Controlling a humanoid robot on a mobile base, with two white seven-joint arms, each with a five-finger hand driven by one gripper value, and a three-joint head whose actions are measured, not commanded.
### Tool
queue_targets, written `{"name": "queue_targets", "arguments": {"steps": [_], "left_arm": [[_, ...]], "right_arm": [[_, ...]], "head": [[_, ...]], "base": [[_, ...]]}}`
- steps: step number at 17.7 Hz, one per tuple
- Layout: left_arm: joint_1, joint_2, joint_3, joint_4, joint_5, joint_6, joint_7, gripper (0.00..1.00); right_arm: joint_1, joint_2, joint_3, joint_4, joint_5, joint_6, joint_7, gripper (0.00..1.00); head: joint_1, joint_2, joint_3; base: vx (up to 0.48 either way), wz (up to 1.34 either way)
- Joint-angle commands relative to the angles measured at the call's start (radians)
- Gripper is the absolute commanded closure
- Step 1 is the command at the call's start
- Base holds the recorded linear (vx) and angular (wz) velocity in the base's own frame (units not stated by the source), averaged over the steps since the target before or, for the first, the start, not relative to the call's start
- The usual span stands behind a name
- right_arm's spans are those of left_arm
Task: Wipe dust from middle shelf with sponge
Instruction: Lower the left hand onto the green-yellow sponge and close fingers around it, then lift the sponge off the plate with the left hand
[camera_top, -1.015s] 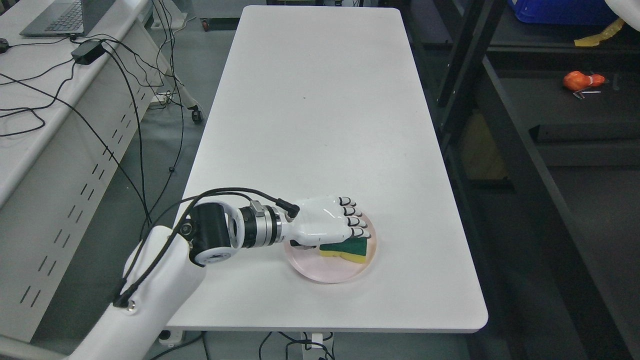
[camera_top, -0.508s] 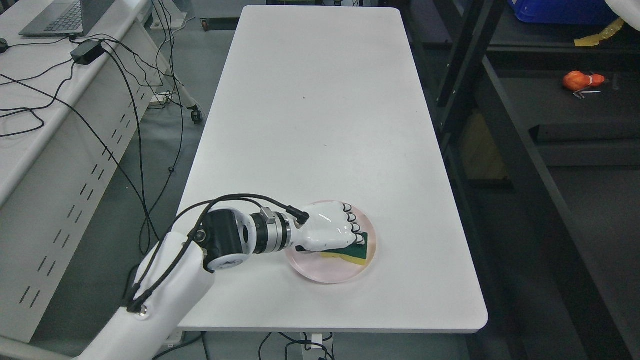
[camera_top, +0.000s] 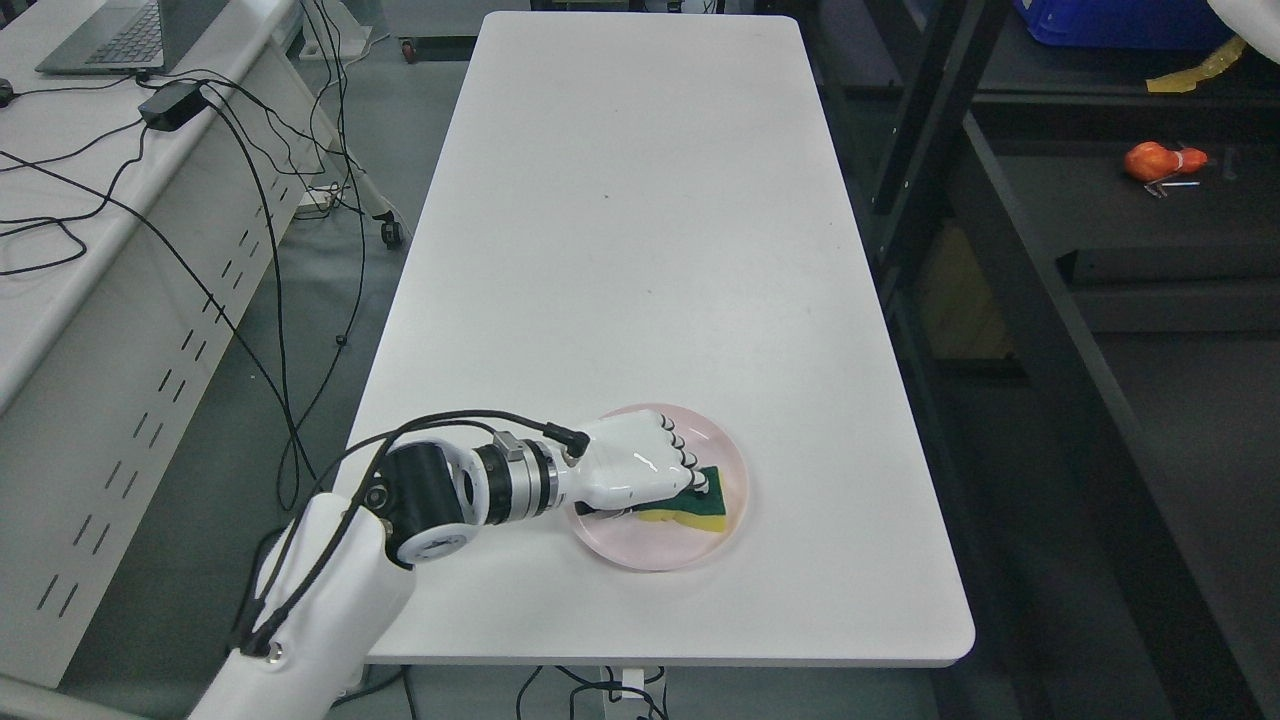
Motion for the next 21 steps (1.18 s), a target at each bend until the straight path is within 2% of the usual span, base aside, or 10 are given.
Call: {"name": "queue_targets", "arguments": {"steps": [1,3,6,7,9,10,12,14,17,21], "left_arm": [[0.064,-0.060,0.209,0.008,0.121,-0.012,0.000,0.86],[0.058,-0.072,0.263,0.009,0.254,-0.012,-0.003,1.00],[0.052,-0.159,0.408,0.009,0.394,-0.010,0.007,1.00],[0.049,-0.159,0.453,0.009,0.448,-0.009,0.005,1.00],[0.034,-0.159,0.501,0.009,0.673,0.019,0.013,1.00],[0.034,-0.159,0.510,0.009,0.786,0.066,0.031,1.00],[0.046,-0.159,0.550,0.009,1.042,0.244,0.171,1.00],[0.061,-0.159,0.594,0.009,1.217,0.358,0.253,0.99],[0.147,-0.159,0.601,0.003,1.397,0.399,0.334,0.99],[0.234,-0.159,0.604,0.006,1.491,0.412,0.405,1.00]], "right_arm": [[0.000,-0.017,0.000,-0.017,0.000,0.001,0.000,0.00],[0.000,-0.017,0.001,-0.017,0.000,0.001,0.000,0.00],[0.000,-0.017,0.000,-0.017,0.000,0.001,0.000,0.00],[0.000,-0.017,0.000,-0.017,0.000,0.001,0.000,0.00],[0.000,-0.017,0.000,-0.017,0.000,0.001,0.000,0.00],[0.000,-0.017,0.000,-0.017,0.000,0.001,0.000,0.00],[0.000,-0.017,0.000,-0.017,0.000,0.001,0.000,0.00],[0.000,-0.017,0.000,-0.017,0.000,0.001,0.000,0.00],[0.000,-0.017,0.000,-0.017,0.000,0.001,0.000,0.00],[0.000,-0.017,0.001,-0.017,0.000,0.001,0.000,0.00]], "head": [[0.0000,0.000,0.000],[0.0000,0.000,0.000],[0.0000,0.000,0.000],[0.0000,0.000,0.000],[0.0000,0.000,0.000],[0.0000,0.000,0.000],[0.0000,0.000,0.000],[0.0000,0.000,0.000],[0.0000,0.000,0.000],[0.0000,0.000,0.000]], "base": [[0.000,0.00],[0.000,0.00],[0.000,0.00],[0.000,0.00],[0.000,0.00],[0.000,0.00],[0.000,0.00],[0.000,0.00],[0.000,0.00],[-0.008,0.00]]}}
